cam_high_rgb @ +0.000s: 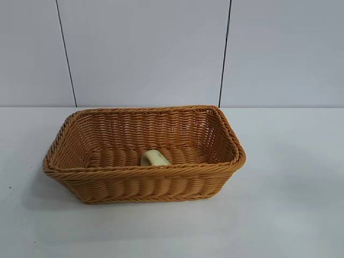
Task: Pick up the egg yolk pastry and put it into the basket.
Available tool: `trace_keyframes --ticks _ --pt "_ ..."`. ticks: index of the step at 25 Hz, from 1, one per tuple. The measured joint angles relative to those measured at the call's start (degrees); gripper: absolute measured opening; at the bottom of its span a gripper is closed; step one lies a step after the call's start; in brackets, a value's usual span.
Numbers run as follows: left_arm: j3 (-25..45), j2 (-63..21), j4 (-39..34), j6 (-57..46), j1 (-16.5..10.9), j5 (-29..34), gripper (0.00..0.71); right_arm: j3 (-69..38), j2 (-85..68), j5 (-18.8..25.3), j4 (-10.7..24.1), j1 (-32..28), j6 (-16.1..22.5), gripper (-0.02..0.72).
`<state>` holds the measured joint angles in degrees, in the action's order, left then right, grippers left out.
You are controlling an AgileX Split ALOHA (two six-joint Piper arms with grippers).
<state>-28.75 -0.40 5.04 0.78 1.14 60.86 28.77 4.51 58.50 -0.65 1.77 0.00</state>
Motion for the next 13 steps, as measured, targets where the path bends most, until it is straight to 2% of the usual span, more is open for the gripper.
trace_keyframes --ticks 4,13 --pt "0.0 0.0 0.0 0.0 0.0 0.0 0.692 0.0 -4.6 0.1 0.0 0.0 0.0 0.687" --pt "0.0 0.0 0.0 0.0 0.0 0.0 0.692 0.0 -4.7 0.1 0.0 0.0 0.0 0.687"
